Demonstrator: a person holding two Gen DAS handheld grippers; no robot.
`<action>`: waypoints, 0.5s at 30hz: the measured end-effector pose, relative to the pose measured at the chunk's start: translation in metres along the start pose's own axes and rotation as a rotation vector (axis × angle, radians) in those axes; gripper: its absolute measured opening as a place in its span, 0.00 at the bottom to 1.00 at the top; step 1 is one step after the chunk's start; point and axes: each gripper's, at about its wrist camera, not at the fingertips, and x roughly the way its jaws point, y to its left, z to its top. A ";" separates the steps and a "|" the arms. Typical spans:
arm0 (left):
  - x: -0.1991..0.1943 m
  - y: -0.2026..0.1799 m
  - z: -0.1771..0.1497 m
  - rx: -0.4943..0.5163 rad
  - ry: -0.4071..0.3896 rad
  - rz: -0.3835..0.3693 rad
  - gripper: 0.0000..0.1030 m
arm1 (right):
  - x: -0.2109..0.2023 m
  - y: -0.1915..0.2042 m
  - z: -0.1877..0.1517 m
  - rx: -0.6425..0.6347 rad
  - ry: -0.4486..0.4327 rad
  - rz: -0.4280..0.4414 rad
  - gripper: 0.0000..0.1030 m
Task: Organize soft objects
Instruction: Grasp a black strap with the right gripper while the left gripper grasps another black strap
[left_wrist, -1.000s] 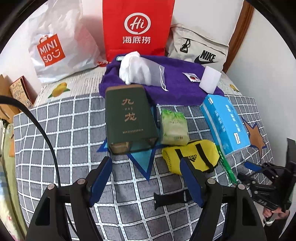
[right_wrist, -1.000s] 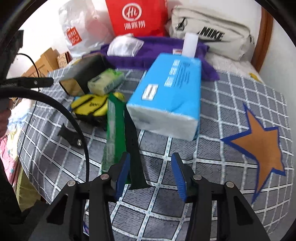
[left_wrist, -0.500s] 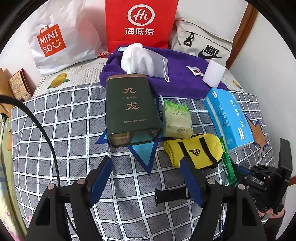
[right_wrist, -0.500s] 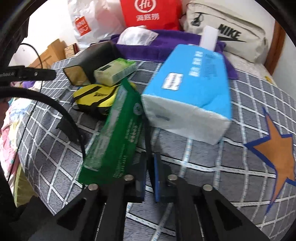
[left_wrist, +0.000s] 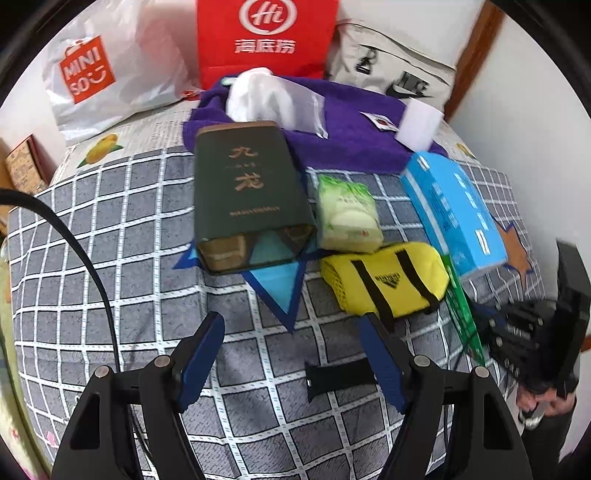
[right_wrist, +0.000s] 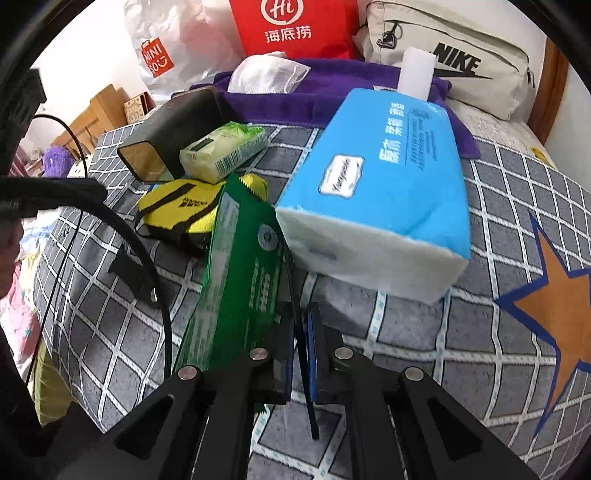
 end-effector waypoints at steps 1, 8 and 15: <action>0.000 -0.002 -0.003 0.013 -0.004 -0.004 0.72 | 0.001 0.000 0.001 -0.004 -0.004 0.002 0.06; 0.009 -0.026 -0.039 0.207 -0.013 -0.029 0.72 | -0.015 0.002 -0.007 -0.006 -0.017 -0.028 0.04; 0.030 -0.049 -0.058 0.424 0.002 0.008 0.72 | -0.038 0.003 -0.015 0.024 -0.057 -0.020 0.04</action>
